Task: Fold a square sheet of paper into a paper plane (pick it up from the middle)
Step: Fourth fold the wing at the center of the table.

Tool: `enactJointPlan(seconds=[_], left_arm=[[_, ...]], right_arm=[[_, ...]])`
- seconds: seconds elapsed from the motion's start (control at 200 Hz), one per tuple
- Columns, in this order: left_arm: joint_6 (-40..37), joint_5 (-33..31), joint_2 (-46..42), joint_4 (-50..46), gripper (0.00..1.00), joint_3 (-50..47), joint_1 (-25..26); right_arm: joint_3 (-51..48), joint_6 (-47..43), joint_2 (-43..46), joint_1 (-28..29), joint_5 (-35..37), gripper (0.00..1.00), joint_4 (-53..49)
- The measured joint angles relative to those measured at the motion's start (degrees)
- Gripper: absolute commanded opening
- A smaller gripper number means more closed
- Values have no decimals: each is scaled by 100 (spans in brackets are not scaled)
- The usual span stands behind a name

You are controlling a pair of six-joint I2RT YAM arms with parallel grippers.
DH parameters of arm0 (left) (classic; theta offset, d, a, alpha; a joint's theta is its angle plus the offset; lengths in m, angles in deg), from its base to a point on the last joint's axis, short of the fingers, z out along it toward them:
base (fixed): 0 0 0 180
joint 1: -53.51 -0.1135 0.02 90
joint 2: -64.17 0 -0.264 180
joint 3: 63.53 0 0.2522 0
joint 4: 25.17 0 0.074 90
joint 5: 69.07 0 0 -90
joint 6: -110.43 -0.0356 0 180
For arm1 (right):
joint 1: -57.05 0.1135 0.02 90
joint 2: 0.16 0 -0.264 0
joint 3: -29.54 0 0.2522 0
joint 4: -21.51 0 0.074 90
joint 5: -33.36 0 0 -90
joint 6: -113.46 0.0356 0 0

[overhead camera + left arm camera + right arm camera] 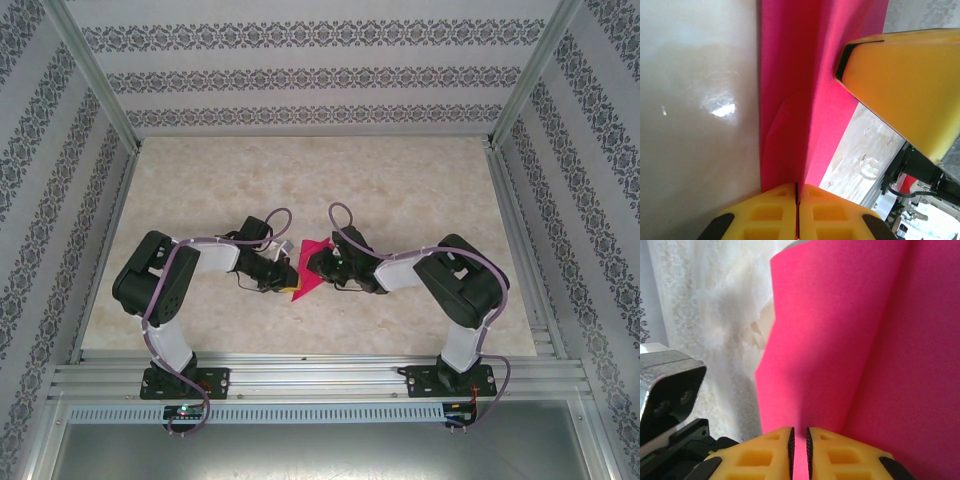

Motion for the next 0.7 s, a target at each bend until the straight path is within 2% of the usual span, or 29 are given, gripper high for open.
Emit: enactJointPlan(seconds=[0.285, 0.699], left_arm=[[-50, 122, 216, -109, 9, 197, 0], [234, 120, 155, 297, 7, -59, 0]], right_arm=[[-131, -197, 793, 4, 118, 20, -396], [514, -326, 144, 4, -131, 19, -531]])
